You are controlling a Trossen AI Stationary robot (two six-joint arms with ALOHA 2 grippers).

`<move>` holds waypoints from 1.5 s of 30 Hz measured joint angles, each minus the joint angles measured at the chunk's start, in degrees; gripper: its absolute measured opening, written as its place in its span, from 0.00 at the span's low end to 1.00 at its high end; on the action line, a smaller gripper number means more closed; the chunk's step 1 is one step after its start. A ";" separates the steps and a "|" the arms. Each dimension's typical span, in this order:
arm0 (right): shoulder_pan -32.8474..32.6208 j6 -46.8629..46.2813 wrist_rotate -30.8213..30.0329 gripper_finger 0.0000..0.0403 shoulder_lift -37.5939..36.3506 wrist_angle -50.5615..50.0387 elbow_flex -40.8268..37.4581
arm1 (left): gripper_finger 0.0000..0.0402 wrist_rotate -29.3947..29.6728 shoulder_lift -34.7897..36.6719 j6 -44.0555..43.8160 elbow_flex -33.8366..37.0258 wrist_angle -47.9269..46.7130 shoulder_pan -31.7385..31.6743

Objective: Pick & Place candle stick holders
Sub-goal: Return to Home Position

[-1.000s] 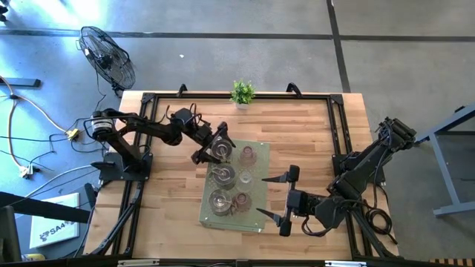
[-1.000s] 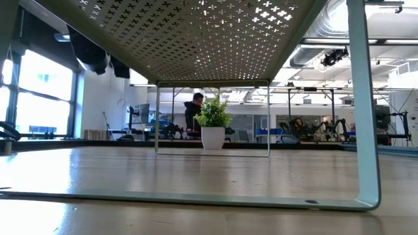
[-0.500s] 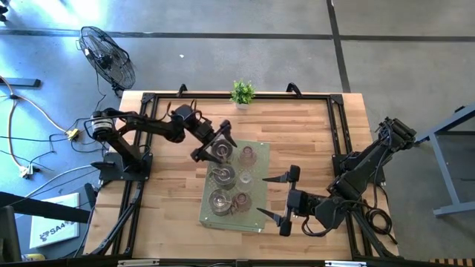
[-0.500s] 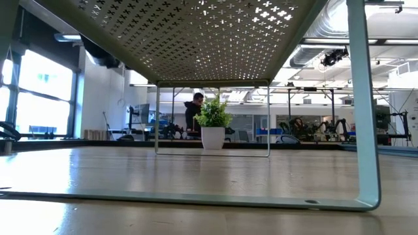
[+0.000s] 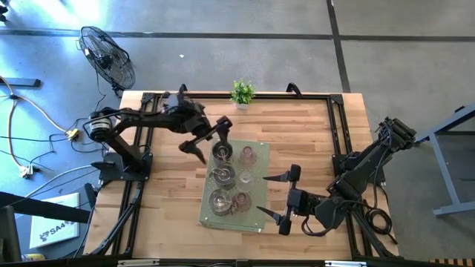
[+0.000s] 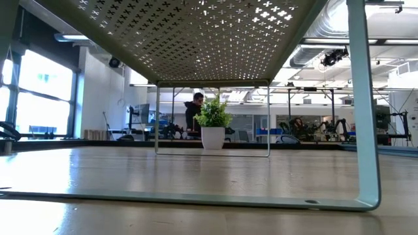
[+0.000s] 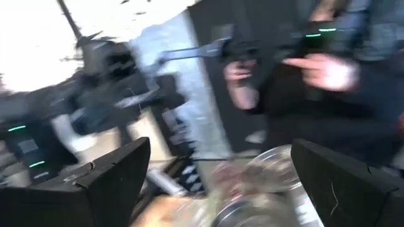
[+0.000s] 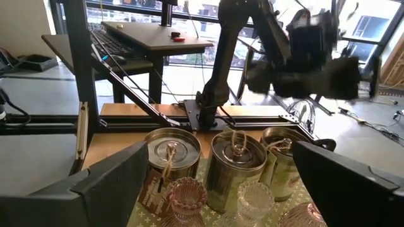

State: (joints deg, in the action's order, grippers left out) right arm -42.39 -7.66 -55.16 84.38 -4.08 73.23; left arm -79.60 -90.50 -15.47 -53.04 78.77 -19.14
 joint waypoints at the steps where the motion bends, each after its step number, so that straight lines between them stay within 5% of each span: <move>1: 0.00 0.00 0.00 0.97 0.00 0.00 0.00 | 0.94 -2.67 0.41 -2.90 -1.46 0.69 0.00; 5: 0.00 -0.08 0.07 0.97 0.00 -0.26 0.00 | 0.94 -9.68 1.90 -12.70 -6.36 0.72 0.02; 11: 0.27 -2.44 0.22 0.97 0.00 -0.87 0.00 | 0.94 -9.11 5.35 -25.63 -9.33 0.00 0.02; 25: 4.11 2.62 0.86 0.95 -0.07 5.68 -0.02 | 0.94 -8.42 23.50 -24.80 -9.30 -27.27 -0.02; 35: 7.76 5.00 2.60 0.77 -0.07 5.66 -0.02 | 0.94 -10.30 36.51 -19.18 -5.61 -50.91 -0.02; 45: 9.11 10.59 3.28 0.50 -0.27 5.62 -0.02 | 0.94 -9.37 47.45 -17.32 0.57 -55.01 -0.02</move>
State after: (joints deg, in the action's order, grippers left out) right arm -33.28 2.93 -51.88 84.11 1.54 73.21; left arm -88.97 -43.05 -32.79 -52.47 23.76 -19.16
